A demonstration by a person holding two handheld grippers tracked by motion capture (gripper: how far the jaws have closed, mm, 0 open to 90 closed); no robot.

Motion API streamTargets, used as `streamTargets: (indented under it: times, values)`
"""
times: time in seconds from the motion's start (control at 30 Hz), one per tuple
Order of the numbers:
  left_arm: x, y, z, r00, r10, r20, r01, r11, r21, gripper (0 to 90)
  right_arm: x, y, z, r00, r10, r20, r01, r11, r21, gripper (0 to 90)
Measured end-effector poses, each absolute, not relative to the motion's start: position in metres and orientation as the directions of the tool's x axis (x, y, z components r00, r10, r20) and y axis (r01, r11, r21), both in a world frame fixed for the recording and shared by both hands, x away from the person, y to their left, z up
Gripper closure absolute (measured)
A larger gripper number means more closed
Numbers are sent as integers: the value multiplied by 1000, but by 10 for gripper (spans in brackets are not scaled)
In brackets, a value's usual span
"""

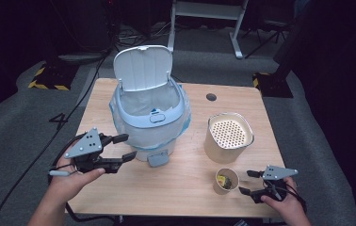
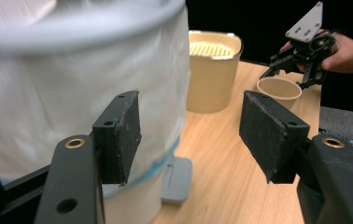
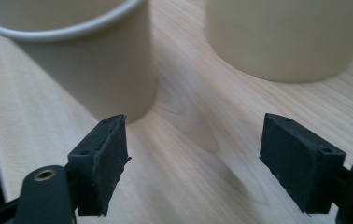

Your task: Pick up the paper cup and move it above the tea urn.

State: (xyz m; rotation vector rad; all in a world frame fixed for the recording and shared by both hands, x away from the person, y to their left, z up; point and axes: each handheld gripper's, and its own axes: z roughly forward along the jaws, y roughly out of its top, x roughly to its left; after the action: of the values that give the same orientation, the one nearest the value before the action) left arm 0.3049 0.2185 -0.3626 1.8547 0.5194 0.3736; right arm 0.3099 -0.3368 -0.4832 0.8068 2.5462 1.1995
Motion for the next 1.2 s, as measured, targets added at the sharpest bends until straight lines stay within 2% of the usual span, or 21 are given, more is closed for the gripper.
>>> streamTargets:
  times: [0.2, 0.4, 0.67, 0.83, 0.93, 1.2]
  values:
    - [312, 218, -403, 851, 524, -19, 241, -359, 902, 394, 302, -327, -482, -849, 525, 58, 372, 516, 772, 245]
    - [316, 217, -433, 846, 530, -64, 303, -377, 875, 394, 299, -318, -483, -865, 498, 63, 354, 517, 779, 229]
    - [322, 216, -470, 831, 547, -104, 386, -431, 815, 390, 297, -302, -488, -866, 492, 92, 341, 445, 828, 197]
    - [330, 215, -491, 816, 575, -69, 405, -481, 777, 388, 297, -292, -492, -859, 504, 87, 327, 409, 852, 187]
    - [331, 214, -501, 815, 573, -84, 424, -492, 760, 384, 297, -288, -493, -857, 510, 77, 319, 407, 856, 170]
    - [329, 208, -503, 806, 592, -25, 430, -557, 711, 333, 298, -278, -498, -856, 512, 64, 308, 407, 860, 177]
